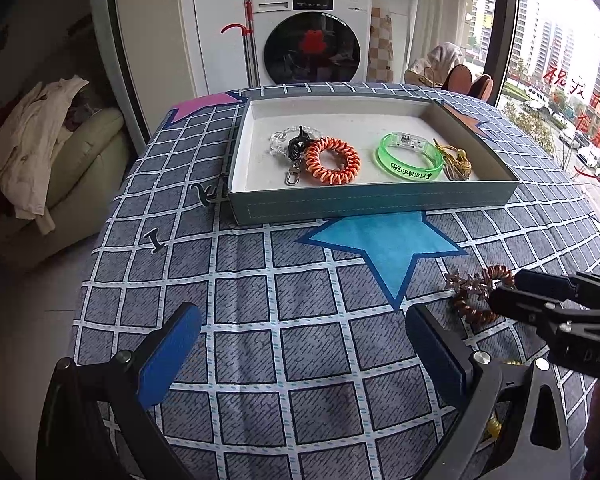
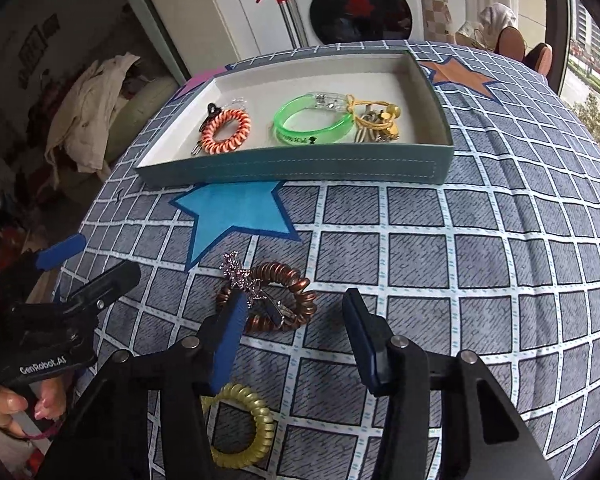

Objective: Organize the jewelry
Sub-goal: 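Move the right tool to the pink star hair clip and grasp it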

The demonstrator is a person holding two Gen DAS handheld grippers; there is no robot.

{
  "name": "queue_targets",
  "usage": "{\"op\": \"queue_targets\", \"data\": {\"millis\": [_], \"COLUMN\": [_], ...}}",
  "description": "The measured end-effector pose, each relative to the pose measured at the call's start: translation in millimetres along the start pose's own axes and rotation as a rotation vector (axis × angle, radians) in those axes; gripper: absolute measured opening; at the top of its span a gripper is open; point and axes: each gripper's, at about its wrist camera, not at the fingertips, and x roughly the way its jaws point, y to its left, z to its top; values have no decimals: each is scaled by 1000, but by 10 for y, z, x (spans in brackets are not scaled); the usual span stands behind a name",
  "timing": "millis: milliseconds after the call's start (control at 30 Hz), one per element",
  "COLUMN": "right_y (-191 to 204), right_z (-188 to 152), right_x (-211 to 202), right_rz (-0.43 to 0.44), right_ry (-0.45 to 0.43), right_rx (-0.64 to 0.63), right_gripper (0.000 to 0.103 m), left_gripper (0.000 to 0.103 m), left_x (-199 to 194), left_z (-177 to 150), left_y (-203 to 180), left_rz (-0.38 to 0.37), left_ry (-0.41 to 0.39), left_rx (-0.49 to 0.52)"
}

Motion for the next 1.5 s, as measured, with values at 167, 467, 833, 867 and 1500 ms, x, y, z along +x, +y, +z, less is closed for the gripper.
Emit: {"op": "queue_targets", "data": {"millis": [167,467,833,867,1500], "right_y": [163,319,395,405,503], "right_z": [-63,81,107,91,59], "right_x": [-74,-147,-3,-7,23], "right_rz": [-49,-24,-40,-51,-73], "right_ry": [-21,-43,14,18,98], "right_rx": [-92,-207,-301,-316,-466], "right_gripper": [54,31,17,17,25], "left_gripper": [103,103,103,103,103], "left_x": [-12,-73,-130,-137,-224], "left_z": [-20,-128,-174,-176,-340], "left_y": [33,147,176,163,-52], "left_rz": [3,10,-3,-6,-89], "left_ry": [3,11,9,8,43], "left_rx": [-3,-26,-30,-27,40]}}
